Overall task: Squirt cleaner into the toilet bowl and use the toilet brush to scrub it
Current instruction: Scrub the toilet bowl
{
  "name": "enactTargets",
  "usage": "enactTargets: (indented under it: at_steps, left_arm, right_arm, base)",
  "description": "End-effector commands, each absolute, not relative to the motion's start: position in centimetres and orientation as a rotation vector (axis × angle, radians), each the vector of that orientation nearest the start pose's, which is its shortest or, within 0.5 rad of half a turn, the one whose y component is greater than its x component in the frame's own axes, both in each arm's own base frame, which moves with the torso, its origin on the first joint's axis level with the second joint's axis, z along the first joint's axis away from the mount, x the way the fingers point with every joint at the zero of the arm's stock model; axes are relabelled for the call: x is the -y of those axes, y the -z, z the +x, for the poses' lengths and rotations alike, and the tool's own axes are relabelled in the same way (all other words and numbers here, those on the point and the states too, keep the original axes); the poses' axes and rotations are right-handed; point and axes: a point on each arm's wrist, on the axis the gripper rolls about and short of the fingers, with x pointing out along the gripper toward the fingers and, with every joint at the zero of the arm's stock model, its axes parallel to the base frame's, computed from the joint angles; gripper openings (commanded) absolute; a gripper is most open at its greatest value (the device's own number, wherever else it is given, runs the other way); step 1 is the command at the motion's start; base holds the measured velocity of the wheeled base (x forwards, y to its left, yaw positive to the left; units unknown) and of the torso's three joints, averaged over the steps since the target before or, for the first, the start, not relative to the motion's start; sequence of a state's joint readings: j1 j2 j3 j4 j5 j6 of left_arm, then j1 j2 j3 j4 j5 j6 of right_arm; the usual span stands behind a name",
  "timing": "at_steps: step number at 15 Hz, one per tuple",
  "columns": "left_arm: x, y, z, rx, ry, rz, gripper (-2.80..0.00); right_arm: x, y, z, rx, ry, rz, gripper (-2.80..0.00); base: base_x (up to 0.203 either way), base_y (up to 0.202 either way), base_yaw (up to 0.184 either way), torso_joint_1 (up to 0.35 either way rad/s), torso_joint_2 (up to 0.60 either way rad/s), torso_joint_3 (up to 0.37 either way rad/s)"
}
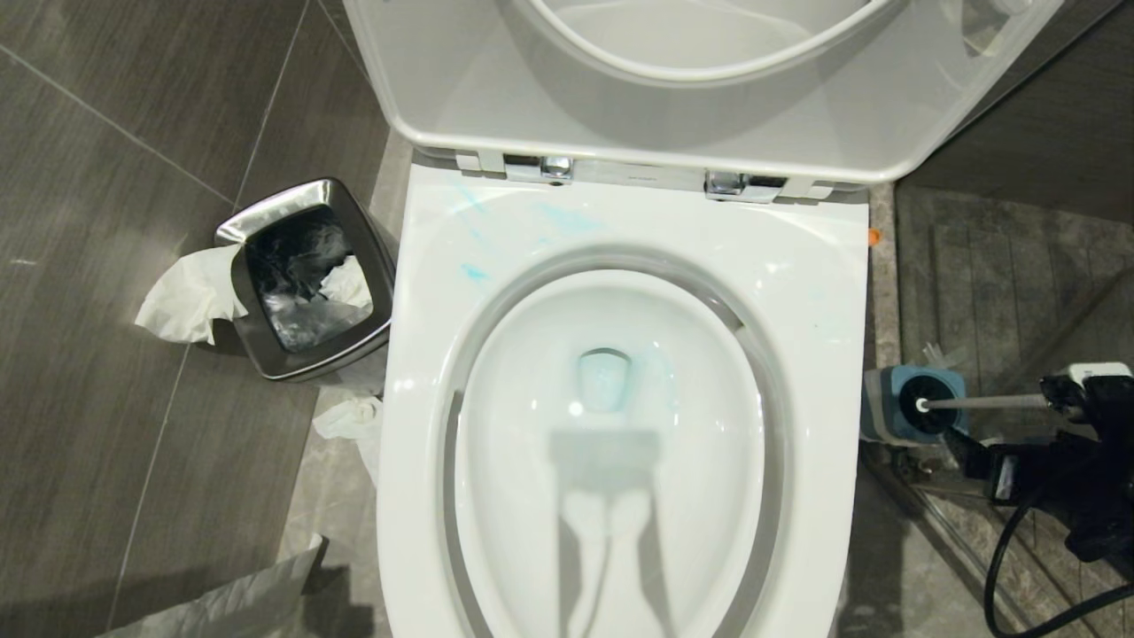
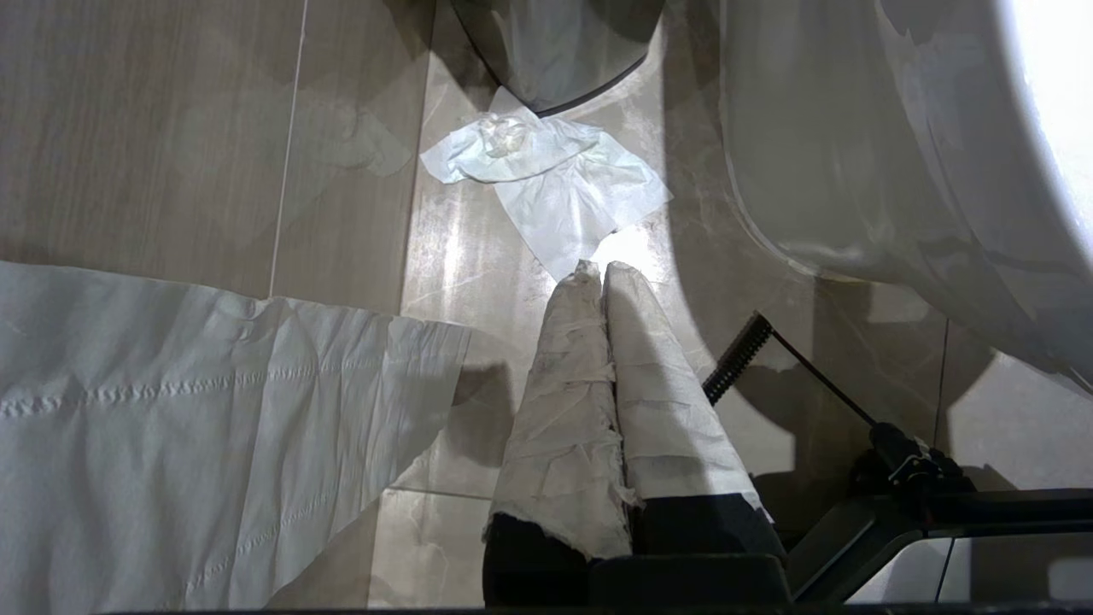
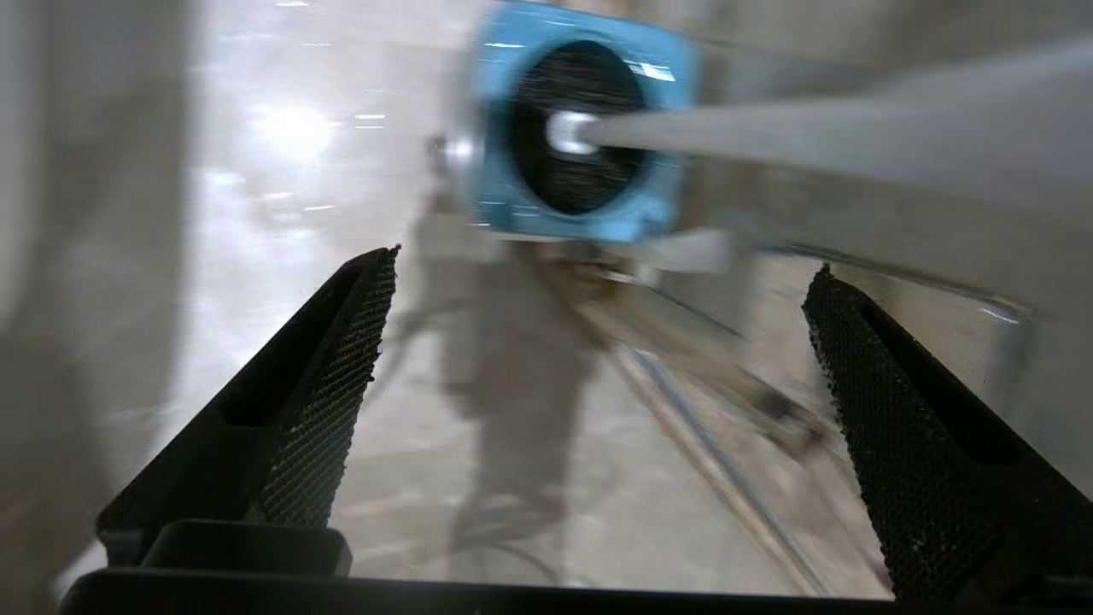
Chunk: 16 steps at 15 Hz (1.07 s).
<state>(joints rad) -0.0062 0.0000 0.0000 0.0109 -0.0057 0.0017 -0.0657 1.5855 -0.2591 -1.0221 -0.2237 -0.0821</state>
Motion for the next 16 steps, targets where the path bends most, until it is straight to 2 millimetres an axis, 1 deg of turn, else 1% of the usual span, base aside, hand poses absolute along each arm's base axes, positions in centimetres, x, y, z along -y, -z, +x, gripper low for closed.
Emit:
enactTargets:
  at_steps: [1, 4, 6, 7, 9, 13, 16]
  left_arm:
    - [0.0, -7.4, -2.3, -0.011, 0.012, 0.002, -2.8]
    - [0.0, -7.4, -2.3, -0.011, 0.014, 0.002, -2.8]
    - [0.0, -7.4, -2.3, -0.011, 0.012, 0.002, -2.8]
    - [0.0, -7.4, -2.3, -0.011, 0.014, 0.002, -2.8]
    - [0.0, -7.4, -2.3, -0.011, 0.014, 0.002, -2.8]
    - [0.0, -7.4, -2.3, -0.011, 0.012, 0.002, -2.8]
    - [0.0, -7.4, -2.3, -0.011, 0.014, 0.002, -2.8]
  right_arm:
    - [2.4, -12.0, 21.7, -0.302, 0.232, -0.091, 0.0]
    - [3.6, -12.4, 21.7, -0.28, 0.267, -0.097, 0.0]
    - [4.1, -12.1, 20.7, -0.288, 0.286, -0.125, 0.0]
    - [4.5, -12.2, 20.5, -0.284, 0.293, -0.126, 0.0]
    - [4.9, -12.5, 20.9, -0.275, 0.304, -0.135, 0.0]
    - [5.7, -13.2, 22.0, -0.232, 0.206, -0.114, 0.0]
    - [6.6, -13.7, 22.8, -0.202, 0.186, -0.108, 0.0]
  base:
    - [0.0, 0.0, 0.0, 0.0, 0.0, 0.0]
    - [0.0, 0.0, 0.0, 0.0, 0.0, 0.0]
    - [0.0, 0.0, 0.0, 0.0, 0.0, 0.0]
    - [0.0, 0.0, 0.0, 0.0, 0.0, 0.0]
    - [0.0, 0.0, 0.0, 0.0, 0.0, 0.0]
    - [0.0, 0.0, 0.0, 0.0, 0.0, 0.0]
    - [0.0, 0.0, 0.0, 0.0, 0.0, 0.0]
